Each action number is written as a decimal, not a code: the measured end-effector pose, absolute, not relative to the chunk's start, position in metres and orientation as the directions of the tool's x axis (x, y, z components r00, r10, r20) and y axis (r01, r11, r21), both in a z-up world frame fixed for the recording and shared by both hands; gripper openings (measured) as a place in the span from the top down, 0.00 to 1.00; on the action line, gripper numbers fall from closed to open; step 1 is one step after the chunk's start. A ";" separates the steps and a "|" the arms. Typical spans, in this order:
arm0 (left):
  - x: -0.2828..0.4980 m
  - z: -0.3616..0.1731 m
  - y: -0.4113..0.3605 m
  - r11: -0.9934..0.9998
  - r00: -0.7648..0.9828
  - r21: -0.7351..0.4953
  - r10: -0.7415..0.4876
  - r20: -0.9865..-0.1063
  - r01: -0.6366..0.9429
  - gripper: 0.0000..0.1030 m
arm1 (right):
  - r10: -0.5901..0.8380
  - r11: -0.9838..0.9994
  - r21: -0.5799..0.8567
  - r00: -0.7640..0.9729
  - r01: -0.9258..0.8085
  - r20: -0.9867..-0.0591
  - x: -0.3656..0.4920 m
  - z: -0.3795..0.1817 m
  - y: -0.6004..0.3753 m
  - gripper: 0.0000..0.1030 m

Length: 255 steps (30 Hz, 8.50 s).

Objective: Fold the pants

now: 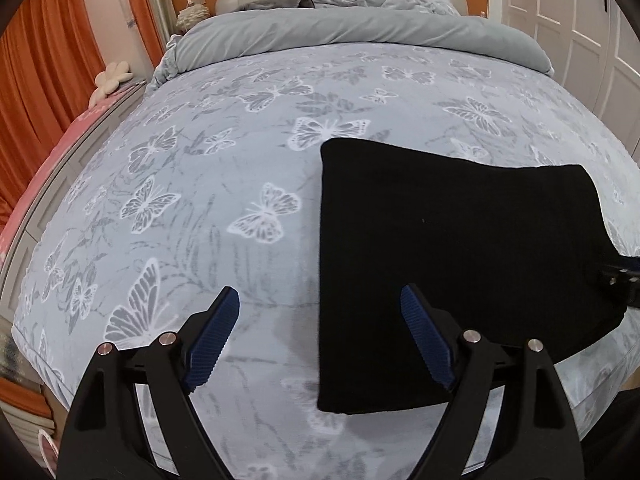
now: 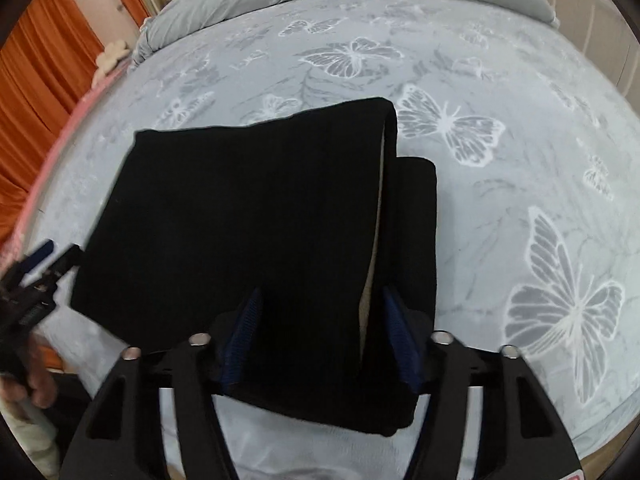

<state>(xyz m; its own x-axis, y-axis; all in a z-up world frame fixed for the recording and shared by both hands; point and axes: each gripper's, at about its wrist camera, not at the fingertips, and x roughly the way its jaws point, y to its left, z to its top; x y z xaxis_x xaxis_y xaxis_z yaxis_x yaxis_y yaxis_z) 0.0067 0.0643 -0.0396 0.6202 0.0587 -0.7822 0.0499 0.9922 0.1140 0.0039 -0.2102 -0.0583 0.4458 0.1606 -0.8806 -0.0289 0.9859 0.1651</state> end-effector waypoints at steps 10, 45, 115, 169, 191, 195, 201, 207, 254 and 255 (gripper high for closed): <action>0.010 -0.049 0.060 0.990 0.601 0.129 0.073 -0.796 0.050 0.21 | 0.137 0.988 0.151 0.467 -0.007 -0.874 -0.011 -0.057 -0.224 0.66; 0.036 -0.099 0.098 0.839 0.297 -0.538 -0.495 -0.817 -0.081 0.06 | 0.457 0.830 0.533 0.349 0.162 -0.818 -0.010 -0.091 -0.261 0.16; -0.018 0.043 0.025 0.991 0.736 -0.044 -0.124 -0.665 0.128 0.66 | 0.394 0.885 0.453 0.688 -0.106 -0.609 -0.021 0.019 -0.217 0.66; 0.235 -0.025 -0.024 0.951 0.876 0.309 0.152 -0.458 -0.003 0.23 | 0.158 0.985 0.151 0.787 -0.084 -0.596 0.268 0.005 -0.214 0.80; 0.254 -0.049 -0.009 0.955 0.820 0.296 0.186 -0.541 -0.021 0.23 | 0.084 0.994 0.112 0.676 -0.002 -0.732 0.283 -0.049 -0.232 0.93; 0.241 -0.029 -0.001 0.957 0.817 0.286 0.196 -0.543 -0.040 0.23 | 0.095 0.989 0.150 0.690 0.019 -0.717 0.260 -0.018 -0.232 0.91; 0.207 0.007 0.021 0.985 0.800 0.162 0.140 -0.584 -0.054 0.17 | 0.061 0.983 0.168 0.739 0.072 -0.671 0.201 0.030 -0.247 0.88; 0.204 0.015 0.039 0.999 0.736 -0.001 0.032 -0.677 -0.044 0.14 | 0.073 0.969 0.219 0.706 0.118 -0.704 0.197 0.023 -0.266 0.79; 0.021 0.003 0.009 0.984 0.781 0.173 0.083 -0.619 0.032 0.05 | -0.065 0.989 0.064 0.781 0.133 -0.621 0.014 0.026 -0.228 0.46; 0.015 0.000 0.008 0.985 0.781 0.169 0.075 -0.620 0.039 0.05 | -0.067 0.989 0.060 0.782 0.132 -0.620 0.012 0.025 -0.227 0.46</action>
